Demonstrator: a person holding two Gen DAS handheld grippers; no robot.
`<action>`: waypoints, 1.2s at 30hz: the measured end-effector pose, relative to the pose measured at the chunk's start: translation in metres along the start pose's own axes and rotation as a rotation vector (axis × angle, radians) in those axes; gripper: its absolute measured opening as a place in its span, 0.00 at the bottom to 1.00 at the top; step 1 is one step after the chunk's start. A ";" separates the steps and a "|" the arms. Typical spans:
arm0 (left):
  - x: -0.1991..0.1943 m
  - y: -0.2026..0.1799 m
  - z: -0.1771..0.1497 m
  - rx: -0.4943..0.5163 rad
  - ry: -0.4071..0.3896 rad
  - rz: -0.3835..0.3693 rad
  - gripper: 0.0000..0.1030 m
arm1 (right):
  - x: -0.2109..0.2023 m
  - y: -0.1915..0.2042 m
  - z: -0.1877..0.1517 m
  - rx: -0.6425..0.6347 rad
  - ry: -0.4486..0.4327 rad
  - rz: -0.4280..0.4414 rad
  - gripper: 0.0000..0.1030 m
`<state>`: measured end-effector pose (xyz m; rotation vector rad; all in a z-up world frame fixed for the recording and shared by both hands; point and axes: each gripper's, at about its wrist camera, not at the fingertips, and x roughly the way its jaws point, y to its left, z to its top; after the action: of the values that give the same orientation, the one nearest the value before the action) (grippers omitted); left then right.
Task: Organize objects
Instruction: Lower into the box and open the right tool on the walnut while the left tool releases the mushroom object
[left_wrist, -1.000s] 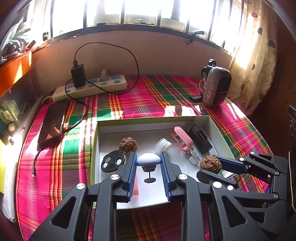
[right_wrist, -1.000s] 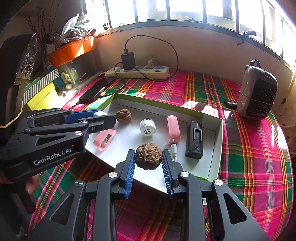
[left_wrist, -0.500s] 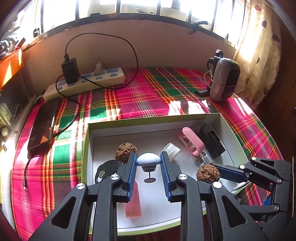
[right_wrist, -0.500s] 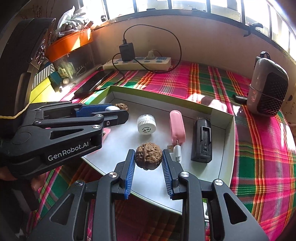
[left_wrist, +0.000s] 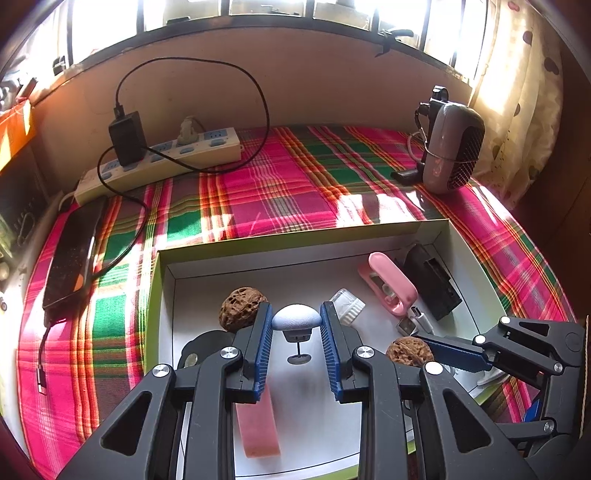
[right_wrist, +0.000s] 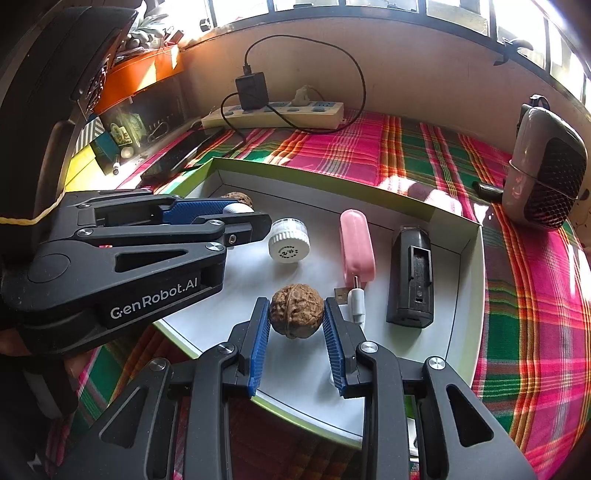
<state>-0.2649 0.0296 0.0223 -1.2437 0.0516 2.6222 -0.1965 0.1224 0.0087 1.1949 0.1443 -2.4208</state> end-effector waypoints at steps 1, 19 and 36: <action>0.001 0.000 0.000 0.000 0.000 -0.001 0.23 | 0.000 0.000 0.000 -0.001 -0.001 -0.005 0.29; 0.014 -0.002 -0.003 0.007 0.037 0.017 0.23 | 0.001 -0.003 0.002 -0.008 0.003 -0.033 0.29; 0.016 -0.002 -0.004 0.005 0.045 0.020 0.24 | 0.002 -0.003 0.001 -0.007 0.007 -0.038 0.30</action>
<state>-0.2713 0.0338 0.0078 -1.3080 0.0782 2.6091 -0.2001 0.1242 0.0075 1.2086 0.1798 -2.4469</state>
